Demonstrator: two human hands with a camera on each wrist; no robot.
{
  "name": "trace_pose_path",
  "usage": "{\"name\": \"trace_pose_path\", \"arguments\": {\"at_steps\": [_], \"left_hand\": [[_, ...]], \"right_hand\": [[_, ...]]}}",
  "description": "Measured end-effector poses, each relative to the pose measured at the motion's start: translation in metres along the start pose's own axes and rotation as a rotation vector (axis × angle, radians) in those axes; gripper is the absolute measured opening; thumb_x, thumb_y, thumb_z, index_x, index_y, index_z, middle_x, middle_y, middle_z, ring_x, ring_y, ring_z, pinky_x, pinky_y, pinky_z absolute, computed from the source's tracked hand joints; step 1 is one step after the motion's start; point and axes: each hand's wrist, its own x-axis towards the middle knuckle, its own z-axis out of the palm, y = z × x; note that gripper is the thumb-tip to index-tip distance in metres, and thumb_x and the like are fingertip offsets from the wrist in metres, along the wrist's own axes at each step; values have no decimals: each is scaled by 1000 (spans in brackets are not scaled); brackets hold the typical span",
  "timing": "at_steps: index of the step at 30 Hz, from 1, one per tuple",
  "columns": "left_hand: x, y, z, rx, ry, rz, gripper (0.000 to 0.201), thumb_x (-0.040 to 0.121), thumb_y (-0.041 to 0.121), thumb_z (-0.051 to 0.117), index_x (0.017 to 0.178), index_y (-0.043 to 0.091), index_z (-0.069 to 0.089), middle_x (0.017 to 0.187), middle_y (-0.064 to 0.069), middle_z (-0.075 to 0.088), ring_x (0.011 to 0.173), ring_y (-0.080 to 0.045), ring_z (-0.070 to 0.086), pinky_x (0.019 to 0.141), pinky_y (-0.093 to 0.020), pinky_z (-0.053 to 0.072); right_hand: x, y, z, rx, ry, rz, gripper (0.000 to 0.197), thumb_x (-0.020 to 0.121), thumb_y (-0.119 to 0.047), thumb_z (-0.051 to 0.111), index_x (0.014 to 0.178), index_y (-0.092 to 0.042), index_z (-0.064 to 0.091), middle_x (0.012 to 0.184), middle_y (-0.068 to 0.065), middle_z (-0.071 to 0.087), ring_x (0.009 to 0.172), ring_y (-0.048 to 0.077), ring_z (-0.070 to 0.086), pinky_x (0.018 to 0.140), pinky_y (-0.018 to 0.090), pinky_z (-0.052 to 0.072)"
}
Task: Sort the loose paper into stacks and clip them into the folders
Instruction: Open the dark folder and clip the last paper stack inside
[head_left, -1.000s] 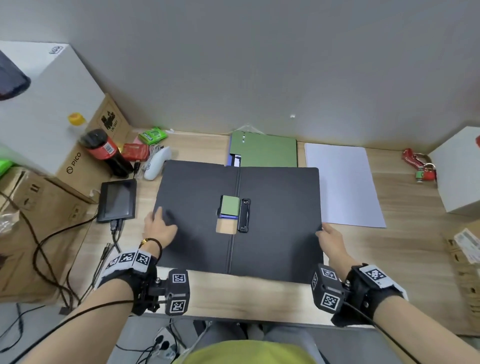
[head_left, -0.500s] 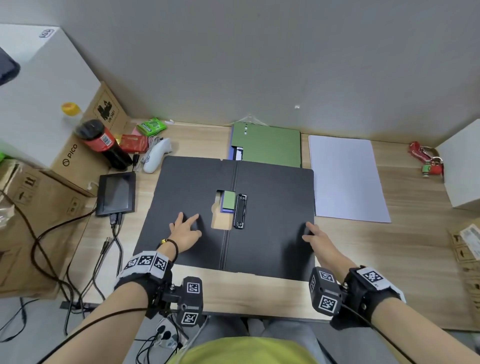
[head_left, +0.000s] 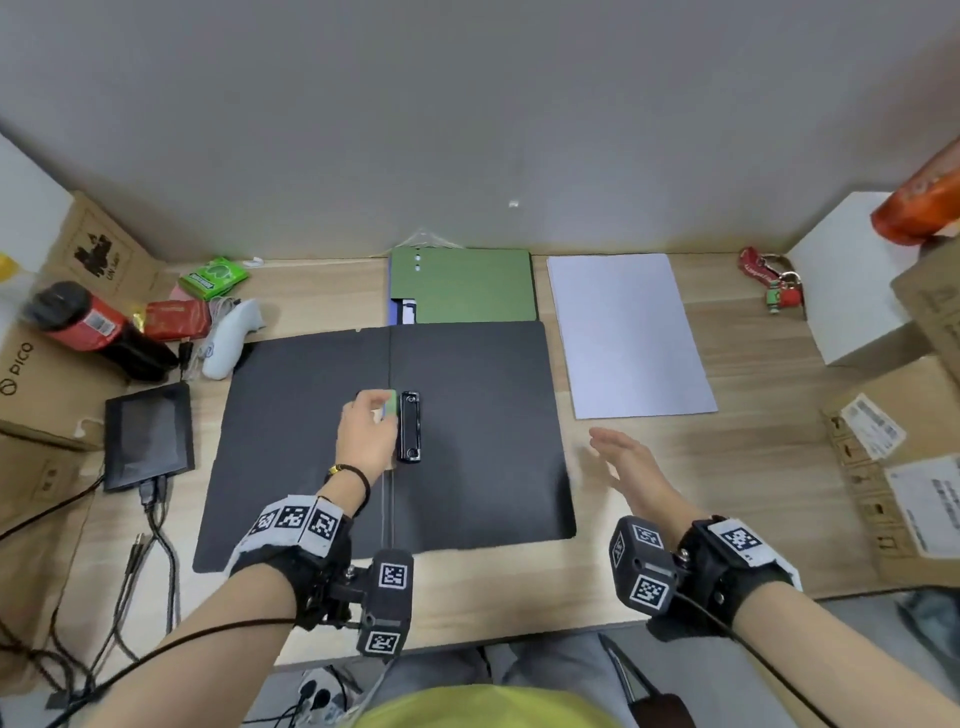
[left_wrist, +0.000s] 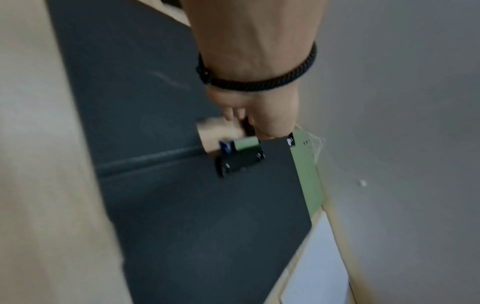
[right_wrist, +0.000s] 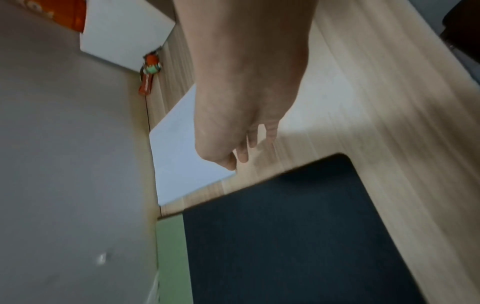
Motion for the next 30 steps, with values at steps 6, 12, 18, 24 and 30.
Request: {"name": "trace_pose_path", "arguments": {"at_steps": [6, 12, 18, 24, 30], "left_hand": [[-6, 67, 82, -249, -405, -48, 29, 98, 2, 41, 125, 4, 53, 109, -12, 64, 78, -15, 59, 65, -16, 49], [-11, 99, 129, -363, -594, -192, 36, 100, 2, 38, 136, 3, 42, 108, -8, 59, 84, -14, 59, 68, -14, 53], [-12, 109, 154, -363, -595, -253, 29, 100, 9, 38, 129, 13, 43, 98, -3, 58, 91, -20, 56, 80, -24, 50], [-4, 114, 176, -344, -513, -253, 36, 101, 6, 38, 137, 7, 38, 89, 0, 53, 75, -13, 53, 63, -16, 46], [5, 123, 197, -350, -496, -280, 16, 98, 7, 44, 110, 12, 53, 96, -4, 55, 75, -9, 53, 61, -14, 45]], "right_hand": [[0, 10, -67, 78, 153, 67, 21, 90, -6, 55, 105, -17, 65, 98, 1, 63, 79, 11, 58, 72, 25, 44], [18, -2, -103, 14, 274, 49, 36, 94, -11, 53, 130, -12, 53, 129, 9, 55, 109, 21, 53, 88, 28, 40], [51, -23, -110, -134, 225, -16, 59, 93, -17, 46, 148, -27, 28, 154, 5, 31, 139, 22, 34, 103, 30, 33], [84, -33, -110, -413, 90, 12, 69, 95, -21, 48, 152, -18, 10, 160, -2, -8, 148, 14, -7, 118, 35, 8], [80, -30, -115, -530, 11, 36, 68, 96, -21, 43, 153, -18, 5, 159, -3, -20, 145, 14, -20, 118, 38, 5]]}}
